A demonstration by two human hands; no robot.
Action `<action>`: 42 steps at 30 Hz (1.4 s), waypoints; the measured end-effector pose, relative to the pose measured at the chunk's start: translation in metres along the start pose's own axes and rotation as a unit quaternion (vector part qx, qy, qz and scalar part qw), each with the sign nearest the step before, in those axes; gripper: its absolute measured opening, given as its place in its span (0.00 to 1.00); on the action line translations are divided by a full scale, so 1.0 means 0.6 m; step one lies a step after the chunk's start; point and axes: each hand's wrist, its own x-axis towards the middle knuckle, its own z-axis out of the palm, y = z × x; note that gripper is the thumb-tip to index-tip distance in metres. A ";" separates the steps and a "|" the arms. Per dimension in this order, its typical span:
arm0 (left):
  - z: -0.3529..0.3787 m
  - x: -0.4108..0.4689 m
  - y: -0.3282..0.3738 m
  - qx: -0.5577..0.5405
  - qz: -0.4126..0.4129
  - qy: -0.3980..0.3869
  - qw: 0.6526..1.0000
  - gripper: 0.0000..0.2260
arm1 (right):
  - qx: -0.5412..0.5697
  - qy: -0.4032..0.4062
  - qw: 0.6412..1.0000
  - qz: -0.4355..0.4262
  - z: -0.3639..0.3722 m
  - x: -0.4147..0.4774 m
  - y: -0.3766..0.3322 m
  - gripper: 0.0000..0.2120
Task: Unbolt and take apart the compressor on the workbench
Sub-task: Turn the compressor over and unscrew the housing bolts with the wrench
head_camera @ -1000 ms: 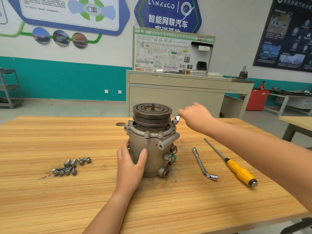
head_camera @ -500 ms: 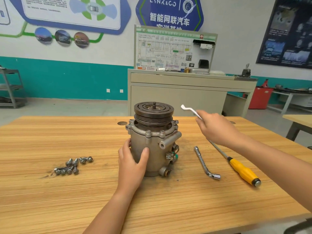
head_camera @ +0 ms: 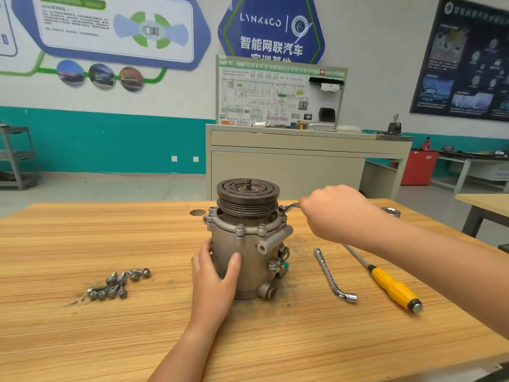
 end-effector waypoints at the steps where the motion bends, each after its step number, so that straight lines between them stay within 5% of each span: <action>1: 0.000 0.001 0.000 0.000 0.001 0.000 1.000 0.28 | -0.013 -0.006 1.000 -0.007 -0.004 0.000 0.000 0.09; 42: 0.001 0.002 -0.005 0.000 0.001 0.005 1.000 0.28 | -0.063 -0.022 0.997 -0.025 0.017 0.008 0.018 0.14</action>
